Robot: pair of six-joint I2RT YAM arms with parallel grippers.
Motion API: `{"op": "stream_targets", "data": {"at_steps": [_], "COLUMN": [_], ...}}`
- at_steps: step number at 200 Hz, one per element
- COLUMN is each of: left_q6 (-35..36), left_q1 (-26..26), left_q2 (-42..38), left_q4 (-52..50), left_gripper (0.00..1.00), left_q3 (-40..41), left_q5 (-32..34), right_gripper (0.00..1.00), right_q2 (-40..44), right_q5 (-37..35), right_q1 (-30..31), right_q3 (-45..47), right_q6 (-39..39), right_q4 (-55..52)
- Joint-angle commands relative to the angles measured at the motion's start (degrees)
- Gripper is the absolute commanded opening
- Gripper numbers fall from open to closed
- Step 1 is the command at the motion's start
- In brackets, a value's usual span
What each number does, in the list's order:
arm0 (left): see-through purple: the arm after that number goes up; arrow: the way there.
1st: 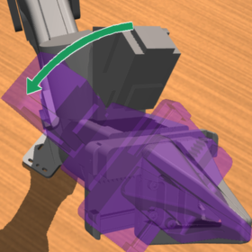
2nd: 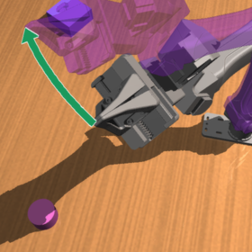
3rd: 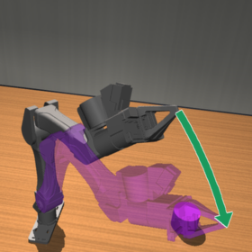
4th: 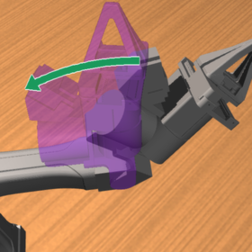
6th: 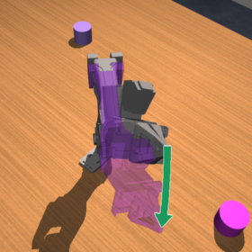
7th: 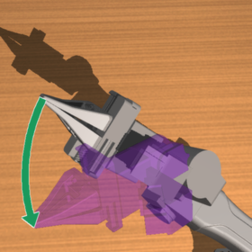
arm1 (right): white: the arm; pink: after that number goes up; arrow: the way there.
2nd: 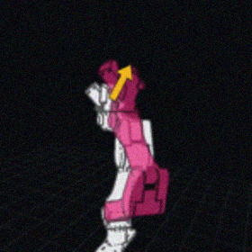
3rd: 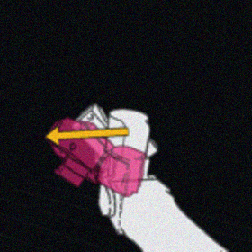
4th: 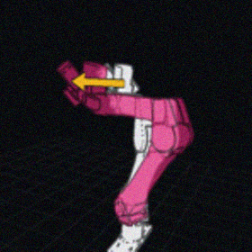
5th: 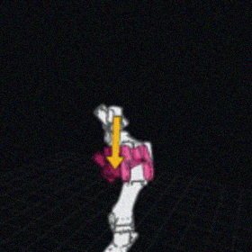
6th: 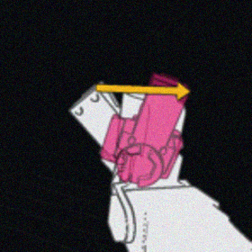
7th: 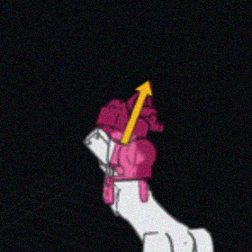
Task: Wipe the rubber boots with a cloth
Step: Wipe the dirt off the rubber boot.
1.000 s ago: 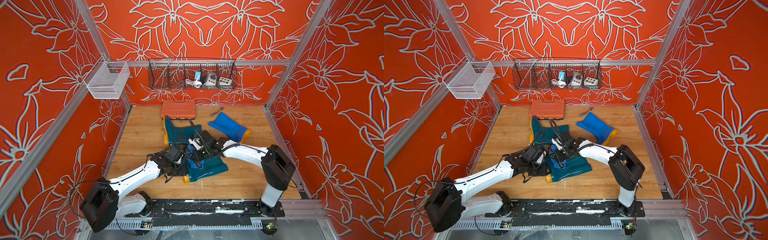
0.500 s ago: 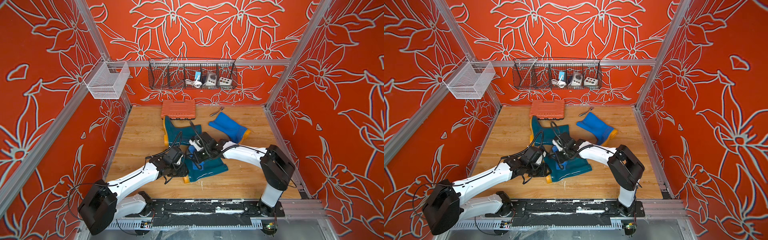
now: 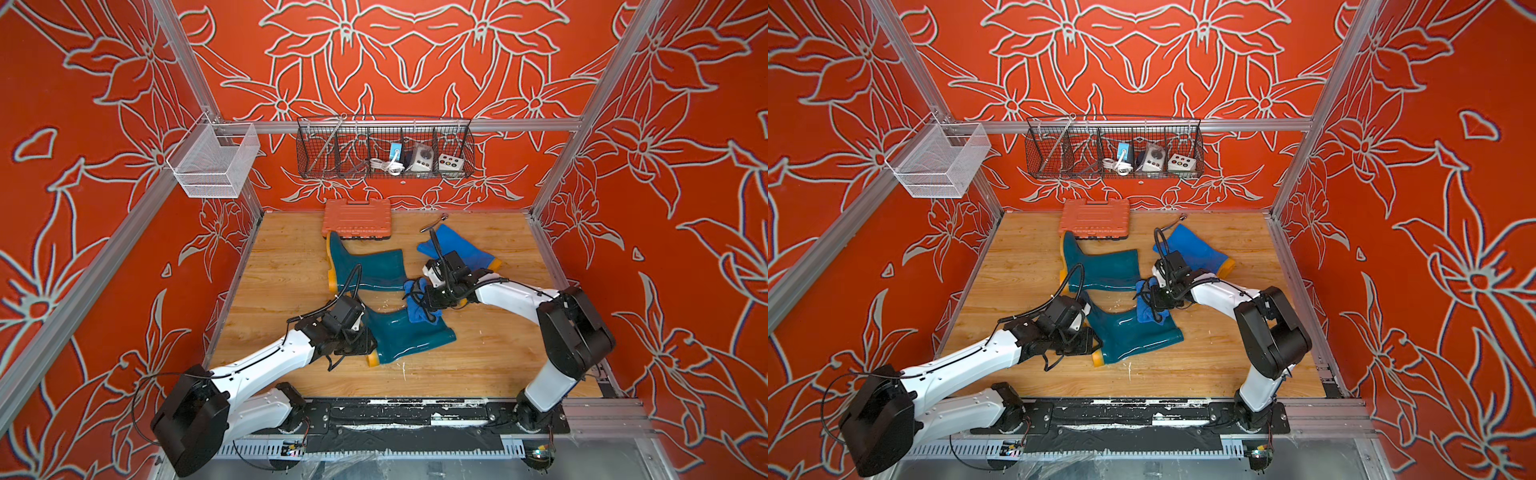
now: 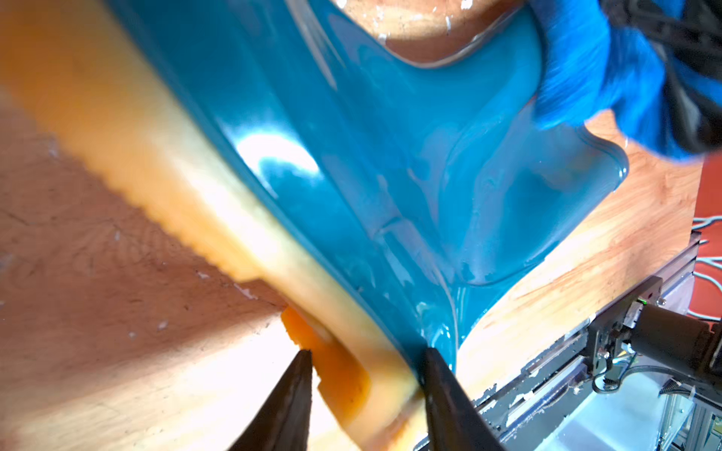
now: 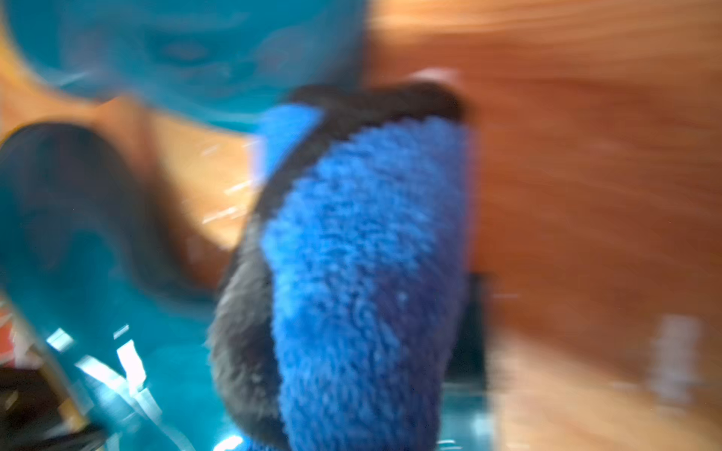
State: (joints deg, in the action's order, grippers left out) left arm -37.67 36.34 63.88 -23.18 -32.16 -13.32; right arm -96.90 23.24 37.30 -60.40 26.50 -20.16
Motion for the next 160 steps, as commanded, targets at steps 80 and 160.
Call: {"op": "stream_targets", "data": {"at_steps": [80,160], "left_q6": [-5.07,-5.40], "left_q1": [-1.14,-6.02], "left_q2": [-4.25,2.29], "left_q4": [3.39,8.66], "left_gripper": [0.33,0.15], "left_q3": [5.42,2.56], "left_q5": [2.52,-3.88], "right_gripper": [0.00,0.00], "right_q2": [-3.82,-5.69], "right_q5": [11.21,7.53], "right_q1": [-8.29,14.58], "right_q3": [2.68,-4.62], "right_q6": [0.31,-0.51], "right_q4": [4.12,4.08]}}
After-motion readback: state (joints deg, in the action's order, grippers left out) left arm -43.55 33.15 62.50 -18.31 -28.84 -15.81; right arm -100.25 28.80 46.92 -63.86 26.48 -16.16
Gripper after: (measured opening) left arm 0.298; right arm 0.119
